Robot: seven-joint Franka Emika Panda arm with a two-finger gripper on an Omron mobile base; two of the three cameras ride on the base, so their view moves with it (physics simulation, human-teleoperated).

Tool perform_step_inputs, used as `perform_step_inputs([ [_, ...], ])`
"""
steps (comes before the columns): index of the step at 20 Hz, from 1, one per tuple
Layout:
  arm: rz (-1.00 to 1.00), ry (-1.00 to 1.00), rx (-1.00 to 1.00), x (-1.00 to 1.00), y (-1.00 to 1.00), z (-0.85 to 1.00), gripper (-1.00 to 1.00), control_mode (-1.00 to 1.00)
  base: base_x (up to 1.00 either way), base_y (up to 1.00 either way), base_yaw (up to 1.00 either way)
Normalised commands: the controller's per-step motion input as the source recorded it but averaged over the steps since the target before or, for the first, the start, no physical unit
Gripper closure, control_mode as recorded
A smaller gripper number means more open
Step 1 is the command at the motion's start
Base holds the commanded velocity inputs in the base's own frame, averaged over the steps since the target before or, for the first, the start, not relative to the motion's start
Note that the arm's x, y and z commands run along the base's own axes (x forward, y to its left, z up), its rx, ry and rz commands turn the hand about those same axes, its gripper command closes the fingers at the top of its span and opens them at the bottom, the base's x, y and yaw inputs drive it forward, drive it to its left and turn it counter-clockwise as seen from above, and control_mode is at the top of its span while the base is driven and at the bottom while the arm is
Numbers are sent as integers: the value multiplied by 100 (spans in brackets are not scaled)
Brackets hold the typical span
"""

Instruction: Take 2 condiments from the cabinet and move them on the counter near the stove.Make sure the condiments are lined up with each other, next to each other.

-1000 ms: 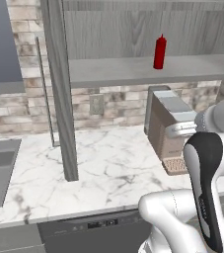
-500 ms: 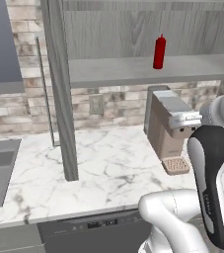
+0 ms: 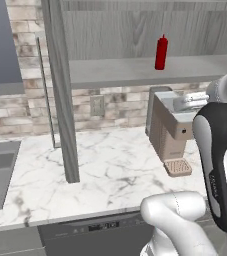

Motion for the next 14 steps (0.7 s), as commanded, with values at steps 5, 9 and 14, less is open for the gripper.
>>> perform_step_inputs([
  [5,0,0,0,40,-12,10,-100,-100,0,0,0],
  [9,-3,-1,0,54,-8,0,-100,-100,0,0,0],
  [14,-6,-1,0,52,-8,0,-100,-100,0,0,0],
])
